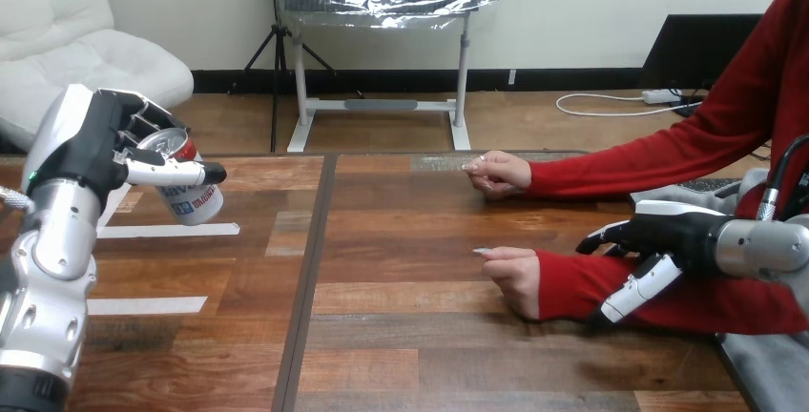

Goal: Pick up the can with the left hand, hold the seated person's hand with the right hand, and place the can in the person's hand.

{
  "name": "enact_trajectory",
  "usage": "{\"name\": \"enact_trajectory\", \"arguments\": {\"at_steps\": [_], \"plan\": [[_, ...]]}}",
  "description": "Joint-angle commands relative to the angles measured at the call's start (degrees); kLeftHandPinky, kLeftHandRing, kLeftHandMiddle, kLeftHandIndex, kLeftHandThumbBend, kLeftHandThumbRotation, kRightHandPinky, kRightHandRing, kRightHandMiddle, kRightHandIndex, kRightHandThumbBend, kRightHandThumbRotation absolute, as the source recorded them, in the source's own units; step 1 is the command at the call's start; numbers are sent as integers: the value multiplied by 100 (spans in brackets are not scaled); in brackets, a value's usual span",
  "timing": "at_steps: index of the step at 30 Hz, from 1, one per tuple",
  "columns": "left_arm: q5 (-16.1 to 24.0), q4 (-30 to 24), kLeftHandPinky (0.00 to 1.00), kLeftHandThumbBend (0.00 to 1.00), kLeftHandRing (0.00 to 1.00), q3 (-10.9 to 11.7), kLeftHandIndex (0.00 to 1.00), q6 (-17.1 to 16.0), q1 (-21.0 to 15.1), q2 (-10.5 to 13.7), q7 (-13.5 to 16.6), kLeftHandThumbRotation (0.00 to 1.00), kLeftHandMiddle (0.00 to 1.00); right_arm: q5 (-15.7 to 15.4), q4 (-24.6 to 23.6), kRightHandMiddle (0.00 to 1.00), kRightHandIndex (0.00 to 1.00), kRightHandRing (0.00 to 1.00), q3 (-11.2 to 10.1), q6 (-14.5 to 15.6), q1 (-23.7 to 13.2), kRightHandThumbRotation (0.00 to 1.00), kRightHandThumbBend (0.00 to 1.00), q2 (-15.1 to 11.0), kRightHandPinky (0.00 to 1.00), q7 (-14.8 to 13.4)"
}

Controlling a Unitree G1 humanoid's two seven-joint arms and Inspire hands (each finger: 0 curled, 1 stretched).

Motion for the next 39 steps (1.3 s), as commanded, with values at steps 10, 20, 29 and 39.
{"name": "enact_trajectory", "arguments": {"at_steps": [10,20,29,39], "plan": [[-37,-328,39,80,42,132,46,-72,-321,30,-23,0,45,-17,-166,78,82,77,112,-125,-224,21,100,-5,69,-205],[-58,-240,39,80,42,161,47,-55,-355,16,-2,0,46,-57,-162,78,78,76,183,-181,-203,16,100,53,72,-270],[-72,-210,40,80,42,168,47,-126,-356,29,-8,0,46,-42,-168,75,75,73,256,-280,-175,12,100,90,71,-390],[-104,-265,39,79,42,186,46,-152,-333,32,-28,0,45,-12,-195,72,72,69,259,-367,-115,8,100,144,68,-630]]}}
